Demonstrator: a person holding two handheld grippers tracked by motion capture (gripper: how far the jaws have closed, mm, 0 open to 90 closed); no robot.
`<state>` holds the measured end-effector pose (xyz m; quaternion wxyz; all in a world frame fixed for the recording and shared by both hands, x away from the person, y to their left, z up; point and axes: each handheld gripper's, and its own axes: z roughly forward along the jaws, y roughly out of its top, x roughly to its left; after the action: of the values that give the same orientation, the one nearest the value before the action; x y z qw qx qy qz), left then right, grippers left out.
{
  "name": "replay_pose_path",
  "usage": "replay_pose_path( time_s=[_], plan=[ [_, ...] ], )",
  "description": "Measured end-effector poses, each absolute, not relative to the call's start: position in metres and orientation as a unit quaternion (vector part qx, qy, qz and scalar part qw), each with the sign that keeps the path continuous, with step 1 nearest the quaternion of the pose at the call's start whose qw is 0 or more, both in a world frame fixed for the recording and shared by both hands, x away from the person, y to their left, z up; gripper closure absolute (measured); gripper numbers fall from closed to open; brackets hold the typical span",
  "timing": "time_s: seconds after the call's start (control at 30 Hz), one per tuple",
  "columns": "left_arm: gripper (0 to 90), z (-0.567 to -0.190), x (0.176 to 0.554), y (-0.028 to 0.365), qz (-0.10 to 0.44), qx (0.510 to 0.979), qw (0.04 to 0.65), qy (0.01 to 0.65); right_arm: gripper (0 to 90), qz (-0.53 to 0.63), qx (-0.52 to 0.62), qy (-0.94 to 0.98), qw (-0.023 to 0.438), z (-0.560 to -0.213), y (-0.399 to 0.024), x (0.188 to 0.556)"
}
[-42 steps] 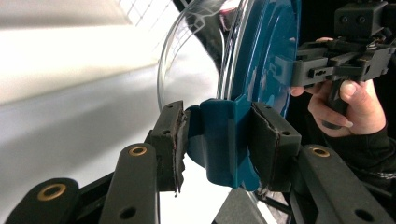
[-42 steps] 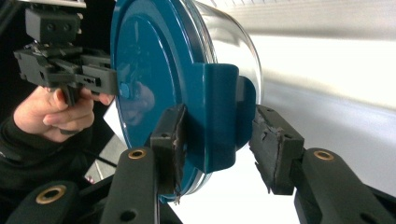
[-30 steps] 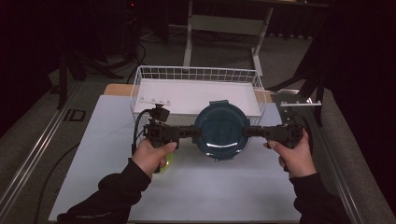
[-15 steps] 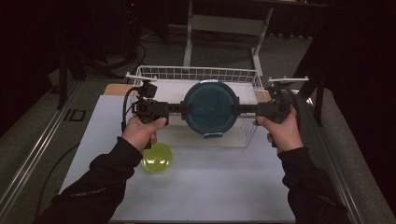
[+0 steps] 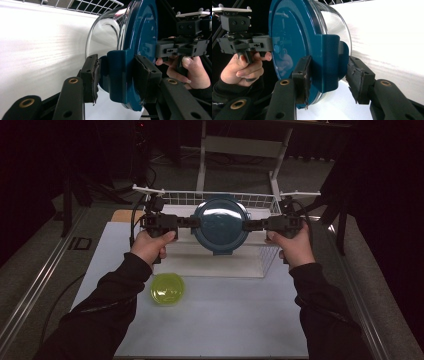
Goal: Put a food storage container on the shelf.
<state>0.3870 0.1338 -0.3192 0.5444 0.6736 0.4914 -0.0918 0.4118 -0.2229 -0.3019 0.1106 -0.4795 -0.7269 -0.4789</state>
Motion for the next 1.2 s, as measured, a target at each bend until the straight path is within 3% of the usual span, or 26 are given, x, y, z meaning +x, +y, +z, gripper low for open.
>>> replay_pose_path(
  time_s=[0.23, 0.4, 0.43, 0.47, 0.53, 0.67, 0.93, 0.97, 1.13, 1.2],
  plan=[
    [55.1, -0.323, 0.409, 0.138, -0.127, 0.664, 0.543, 0.498, 53.7, -0.465, -0.522, -0.699, 0.149, -0.304, -0.222, 0.425],
    [53.1, -0.327, 0.414, 0.137, -0.129, 0.658, 0.547, 0.502, 53.1, -0.444, -0.541, -0.704, 0.123, -0.299, -0.217, 0.428],
    [51.9, -0.327, 0.415, 0.137, -0.130, 0.655, 0.546, 0.506, 59.3, -0.441, -0.544, -0.706, 0.110, -0.298, -0.216, 0.428],
    [50.7, -0.327, 0.415, 0.137, -0.130, 0.655, 0.546, 0.506, 59.3, -0.441, -0.544, -0.706, 0.110, -0.298, -0.216, 0.428],
    [51.0, -0.330, 0.418, 0.136, -0.122, 0.656, 0.542, 0.510, 56.9, -0.430, -0.548, -0.713, 0.080, -0.294, -0.209, 0.429],
    [57.7, -0.331, 0.419, 0.139, -0.110, 0.654, 0.550, 0.508, 57.9, -0.431, -0.545, -0.716, 0.070, -0.293, -0.207, 0.430],
    [48.0, -0.321, 0.406, 0.142, -0.067, 0.671, 0.552, 0.491, 56.2, -0.439, -0.526, -0.727, 0.033, -0.284, -0.206, 0.414],
    [46.6, -0.317, 0.400, 0.145, -0.044, 0.674, 0.556, 0.484, 57.3, -0.455, -0.512, -0.727, 0.035, -0.281, -0.207, 0.406],
    [44.1, -0.314, 0.384, 0.147, -0.026, 0.681, 0.565, 0.465, 63.1, -0.474, -0.472, -0.742, 0.046, -0.279, -0.199, 0.382],
    [41.1, -0.315, 0.373, 0.147, -0.014, 0.683, 0.575, 0.450, 70.8, -0.475, -0.439, -0.761, 0.048, -0.286, -0.187, 0.359]
  ],
)
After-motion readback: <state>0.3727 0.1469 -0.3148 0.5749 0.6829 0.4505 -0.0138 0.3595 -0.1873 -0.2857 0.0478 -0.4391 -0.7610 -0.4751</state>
